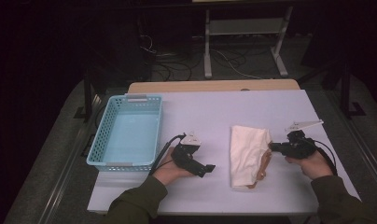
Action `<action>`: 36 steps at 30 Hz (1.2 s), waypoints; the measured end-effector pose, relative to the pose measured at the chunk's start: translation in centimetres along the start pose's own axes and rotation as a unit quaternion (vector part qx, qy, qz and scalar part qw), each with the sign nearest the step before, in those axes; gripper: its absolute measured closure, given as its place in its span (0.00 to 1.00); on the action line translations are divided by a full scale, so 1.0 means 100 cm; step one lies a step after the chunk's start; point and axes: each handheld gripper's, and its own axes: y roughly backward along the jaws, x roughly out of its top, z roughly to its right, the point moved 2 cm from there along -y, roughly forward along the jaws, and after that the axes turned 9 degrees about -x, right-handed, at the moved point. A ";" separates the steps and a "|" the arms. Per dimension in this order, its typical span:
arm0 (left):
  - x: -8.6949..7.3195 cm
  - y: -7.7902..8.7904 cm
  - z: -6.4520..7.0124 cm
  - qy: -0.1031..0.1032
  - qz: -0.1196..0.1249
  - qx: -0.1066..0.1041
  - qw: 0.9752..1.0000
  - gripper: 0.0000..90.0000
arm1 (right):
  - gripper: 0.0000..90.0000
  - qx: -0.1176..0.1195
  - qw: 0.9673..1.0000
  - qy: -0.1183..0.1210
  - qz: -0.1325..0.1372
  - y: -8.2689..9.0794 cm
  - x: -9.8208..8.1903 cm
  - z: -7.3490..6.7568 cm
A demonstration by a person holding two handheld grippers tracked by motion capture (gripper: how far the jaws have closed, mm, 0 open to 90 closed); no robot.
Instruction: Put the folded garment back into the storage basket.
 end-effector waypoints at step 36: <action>0.002 -0.006 -0.005 0.011 -0.006 0.001 1.000 0.00 | 0.20 0.059 0.997 0.007 0.041 0.020 -0.038 -0.025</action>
